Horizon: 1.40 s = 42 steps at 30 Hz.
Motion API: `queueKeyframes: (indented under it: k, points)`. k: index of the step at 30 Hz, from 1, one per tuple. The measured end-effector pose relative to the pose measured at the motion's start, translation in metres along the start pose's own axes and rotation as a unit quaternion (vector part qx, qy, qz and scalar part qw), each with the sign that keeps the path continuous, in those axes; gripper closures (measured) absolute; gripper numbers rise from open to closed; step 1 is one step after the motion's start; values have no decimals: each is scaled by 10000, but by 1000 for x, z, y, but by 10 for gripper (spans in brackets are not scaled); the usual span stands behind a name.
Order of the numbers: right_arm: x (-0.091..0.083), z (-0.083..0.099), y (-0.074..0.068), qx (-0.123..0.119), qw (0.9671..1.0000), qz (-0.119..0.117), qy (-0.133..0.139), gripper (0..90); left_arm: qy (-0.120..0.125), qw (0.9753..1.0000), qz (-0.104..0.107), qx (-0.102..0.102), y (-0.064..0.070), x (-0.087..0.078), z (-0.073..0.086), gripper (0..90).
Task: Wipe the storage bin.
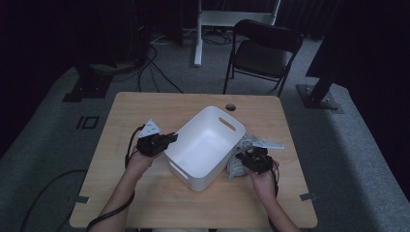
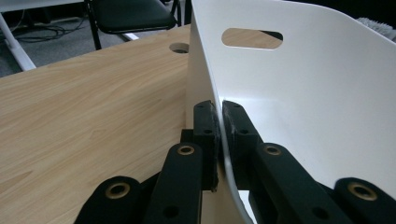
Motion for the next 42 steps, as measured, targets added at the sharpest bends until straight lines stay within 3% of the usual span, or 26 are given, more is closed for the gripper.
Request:
queueKeyframes:
  k: [13, 17, 21, 25, 28, 34, 42]
  points:
    - [33, 18, 14, 224, 9980, -77, -584, 752, -26, 10000, -90, 15, 1, 1, -1, 849]
    - [22, 14, 9, 144, 9986, -174, -471, 754, -85, 9997, -221, 22, 1, 1, -1, 851]
    - [-14, 1, -4, -203, 9994, -282, 74, 753, -124, 9996, -265, 14, 3, 1, -2, 854]
    - [-42, -8, -18, -408, 9967, -434, 551, 752, -131, 9997, -203, 35, 3, 2, -2, 854]
    - [-38, -11, -22, -523, 9968, -325, 514, 751, -182, 9996, -166, 118, 4, 2, -2, 853]
    - [-19, -7, -16, -403, 9987, -164, 270, 751, -171, 9997, -122, 135, 4, 2, -2, 849]
    - [-6, -3, -10, -319, 9994, -70, 101, 751, -105, 9998, -93, 143, 4, 3, -3, 846]
Point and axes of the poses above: each handheld gripper's, and its own axes: x roughly forward along the jaws, z roughly out of its underside, y roughly to its right, the point moved 6 cm from there along x, roughly forward along the jaws, and after that the axes turned 11 degrees about -y, right-handed, at the moved point
